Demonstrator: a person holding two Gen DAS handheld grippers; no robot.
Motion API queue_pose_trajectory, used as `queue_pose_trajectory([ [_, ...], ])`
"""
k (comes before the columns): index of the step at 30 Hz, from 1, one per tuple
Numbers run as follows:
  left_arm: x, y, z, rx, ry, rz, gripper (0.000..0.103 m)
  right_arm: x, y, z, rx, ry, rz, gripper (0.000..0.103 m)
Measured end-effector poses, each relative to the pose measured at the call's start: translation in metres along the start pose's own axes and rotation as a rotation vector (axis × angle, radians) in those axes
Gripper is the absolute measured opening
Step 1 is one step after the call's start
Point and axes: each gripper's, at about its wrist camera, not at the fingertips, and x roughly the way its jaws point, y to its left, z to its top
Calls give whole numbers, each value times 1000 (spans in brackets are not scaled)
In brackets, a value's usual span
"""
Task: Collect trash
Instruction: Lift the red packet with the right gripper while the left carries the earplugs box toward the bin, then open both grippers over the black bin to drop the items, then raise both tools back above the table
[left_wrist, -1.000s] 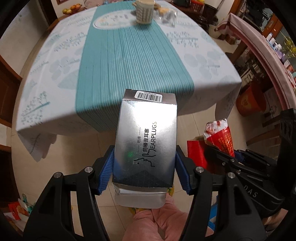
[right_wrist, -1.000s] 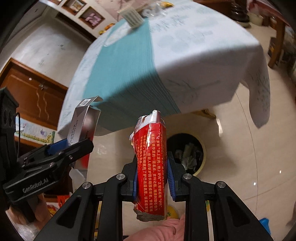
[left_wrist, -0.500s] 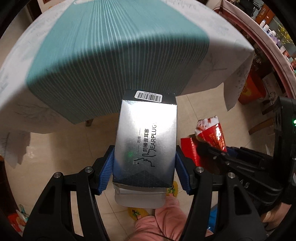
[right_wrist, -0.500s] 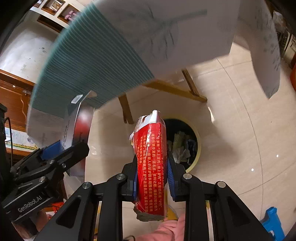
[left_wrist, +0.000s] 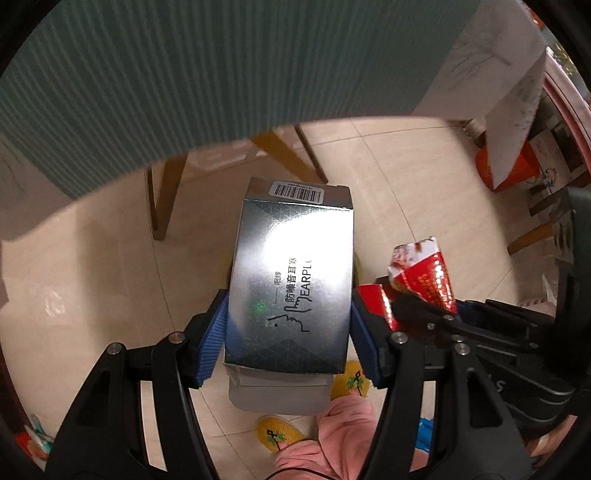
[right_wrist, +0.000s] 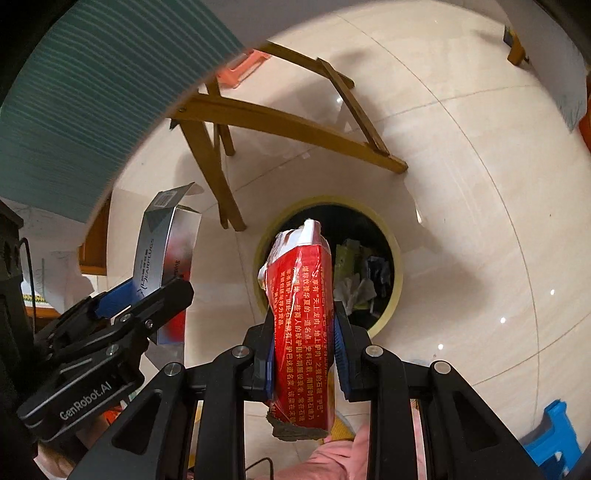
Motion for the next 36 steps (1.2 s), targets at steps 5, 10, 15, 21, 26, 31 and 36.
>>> queue_pose_trajectory([
  [5,25,10,-6,-24,24,-15,59,22,-10,2,22,16,-4,24],
  [10,41,18,-11,-31,37,-26,62,33,-7,5,6,16,-14,25],
  [15,51,17,-2,-25,41,-36,81,48,-2,11,-40,20,-25,38],
  [21,43,17,4,16,-27,-23,86,55,-3,11,-48,23,-31,50],
  [26,30,14,4,40,-52,-13,88,43,-4,8,-21,-11,-6,54],
  [31,8,7,4,51,-61,-7,88,17,-2,9,-15,-47,31,55],
  [36,-30,0,2,40,-71,-6,93,-23,5,8,-7,-64,47,55],
])
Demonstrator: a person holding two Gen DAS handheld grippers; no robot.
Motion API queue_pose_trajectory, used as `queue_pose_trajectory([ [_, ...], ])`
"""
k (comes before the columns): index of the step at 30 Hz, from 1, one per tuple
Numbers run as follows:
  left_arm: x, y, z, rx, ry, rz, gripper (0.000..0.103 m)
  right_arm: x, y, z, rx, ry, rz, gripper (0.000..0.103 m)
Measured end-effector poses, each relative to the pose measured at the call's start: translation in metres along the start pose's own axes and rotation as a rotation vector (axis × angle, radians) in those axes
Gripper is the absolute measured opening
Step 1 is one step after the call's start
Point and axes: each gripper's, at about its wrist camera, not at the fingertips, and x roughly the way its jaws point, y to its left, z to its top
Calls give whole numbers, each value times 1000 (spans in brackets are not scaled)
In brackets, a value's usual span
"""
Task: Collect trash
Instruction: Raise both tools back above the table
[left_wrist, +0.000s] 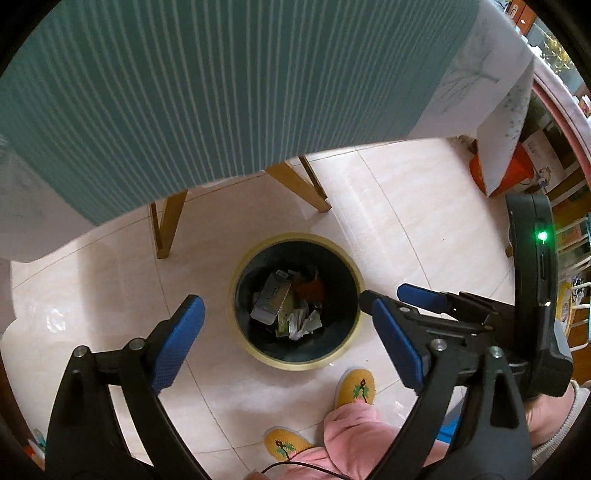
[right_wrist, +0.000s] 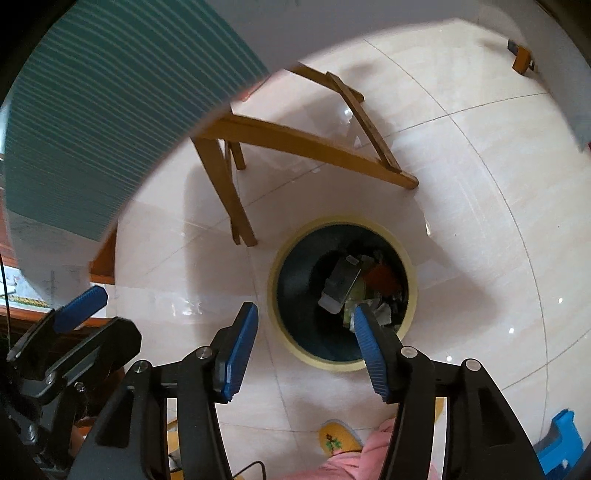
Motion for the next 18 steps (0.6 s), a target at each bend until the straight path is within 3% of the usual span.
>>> queue_pose_trajectory([
  [9,-100,-15,10,-26,-22,-20,93,-102,28,-5,2,-40,16,55],
  [18,-218,-21,17,-28,-91,-61,93,-221,81,-27,-25,-132,25,55],
])
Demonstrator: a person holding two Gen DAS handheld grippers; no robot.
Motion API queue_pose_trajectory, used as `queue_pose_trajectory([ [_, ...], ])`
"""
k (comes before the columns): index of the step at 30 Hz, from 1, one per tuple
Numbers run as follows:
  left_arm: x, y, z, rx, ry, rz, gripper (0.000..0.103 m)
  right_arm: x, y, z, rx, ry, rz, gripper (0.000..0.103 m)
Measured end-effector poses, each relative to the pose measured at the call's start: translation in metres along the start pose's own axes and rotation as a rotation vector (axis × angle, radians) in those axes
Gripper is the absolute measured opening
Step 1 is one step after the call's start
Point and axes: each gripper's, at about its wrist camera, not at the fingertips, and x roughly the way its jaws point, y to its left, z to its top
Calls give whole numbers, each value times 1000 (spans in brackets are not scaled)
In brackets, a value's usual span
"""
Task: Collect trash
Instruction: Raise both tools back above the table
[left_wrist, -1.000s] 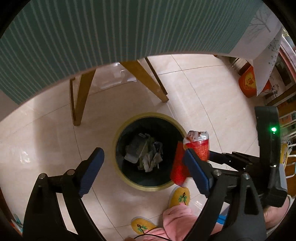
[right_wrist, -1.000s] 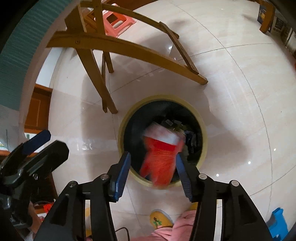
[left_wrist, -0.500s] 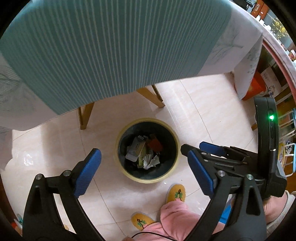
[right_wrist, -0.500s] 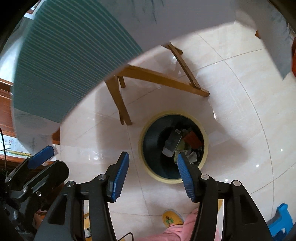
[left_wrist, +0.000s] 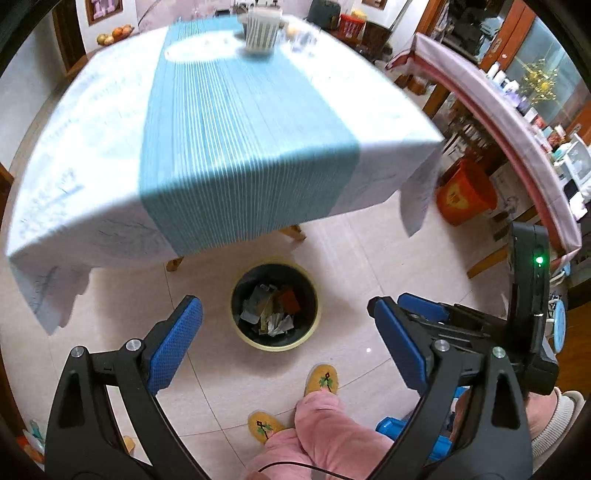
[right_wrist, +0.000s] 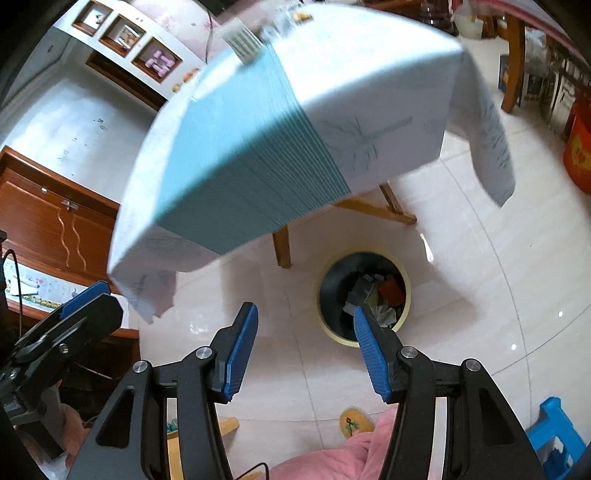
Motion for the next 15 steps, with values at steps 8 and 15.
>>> queue_pose_trajectory([
  [8,-96,-4,7,42,-90,-28,93,-89,55,-9,-20,-94,8,55],
  [15,-156,19,23,9,-194,-49,93,-128,112,-3,-103,-161,4,55],
])
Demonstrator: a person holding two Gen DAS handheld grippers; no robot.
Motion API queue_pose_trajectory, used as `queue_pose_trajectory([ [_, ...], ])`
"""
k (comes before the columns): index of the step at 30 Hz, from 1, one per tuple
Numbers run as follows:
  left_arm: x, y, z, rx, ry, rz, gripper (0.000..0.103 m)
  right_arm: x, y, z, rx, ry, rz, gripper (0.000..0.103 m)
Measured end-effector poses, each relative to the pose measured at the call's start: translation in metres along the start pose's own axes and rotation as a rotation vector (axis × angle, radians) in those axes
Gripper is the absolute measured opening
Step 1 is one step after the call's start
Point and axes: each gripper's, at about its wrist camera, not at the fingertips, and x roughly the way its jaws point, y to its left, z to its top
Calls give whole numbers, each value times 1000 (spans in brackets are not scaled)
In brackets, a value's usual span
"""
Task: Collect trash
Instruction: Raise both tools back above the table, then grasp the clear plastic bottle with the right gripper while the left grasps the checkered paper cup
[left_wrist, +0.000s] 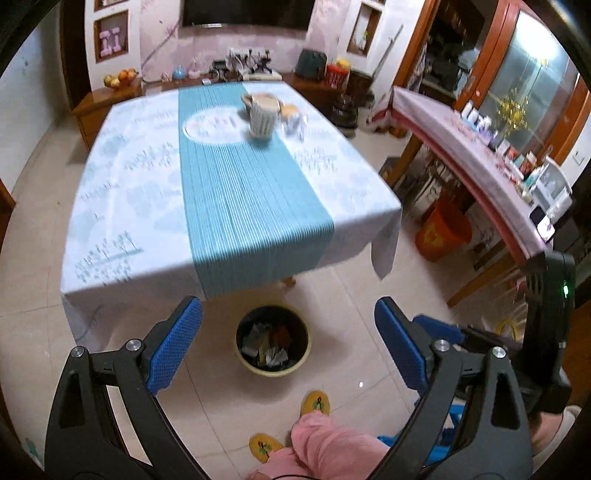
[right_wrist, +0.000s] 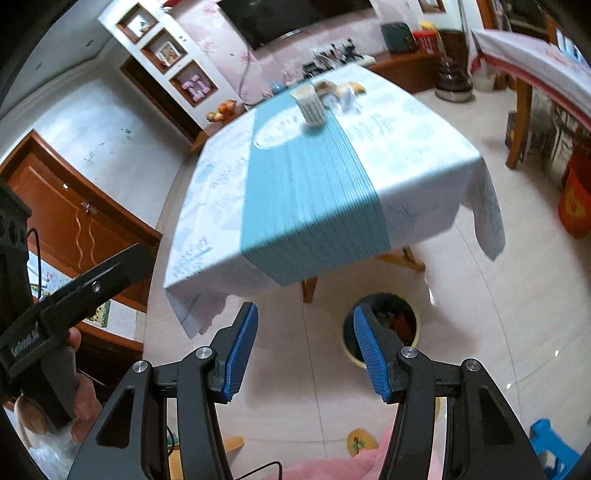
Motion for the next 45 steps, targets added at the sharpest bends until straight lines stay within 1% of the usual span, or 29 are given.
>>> queue_pose_trajectory([
  [4,-21,4,17,6,-47,5,93,-9,18,17,-32,-44,3,55],
  [8,-29,9,36,19,-75,15,93,-10,26,41,-44,-72,13,55],
  [12,-17,13,55,9,-83,31,93,1,21,74,-64,-95,20,55],
  [15,-7,19,75,-6,-101,42,93,14,10,106,-75,-103,26,55],
  [18,11,22,95,-22,-104,62,93,33,-9,146,-75,-94,42,55],
  [21,39,22,125,-52,-94,84,93,55,-28,190,-84,-72,57,55],
  [25,82,19,166,-95,-70,110,93,90,-54,257,-107,-13,71,55],
  [29,135,14,216,-159,-23,129,93,120,-79,323,-146,28,94,55],
  [30,149,13,228,-177,-9,131,93,126,-84,334,-156,34,97,55],
  [32,173,10,246,-200,13,139,93,145,-95,367,-188,52,105,55],
  [35,217,9,277,-240,50,173,93,174,-109,406,-225,80,110,55],
  [38,255,12,302,-286,73,196,93,205,-116,436,-264,107,110,55],
  [41,285,19,318,-328,95,210,93,241,-119,461,-328,130,120,55],
  [43,309,24,330,-351,115,230,93,260,-118,471,-358,152,125,55],
  [45,326,28,336,-363,131,247,93,280,-117,479,-382,177,144,55],
])
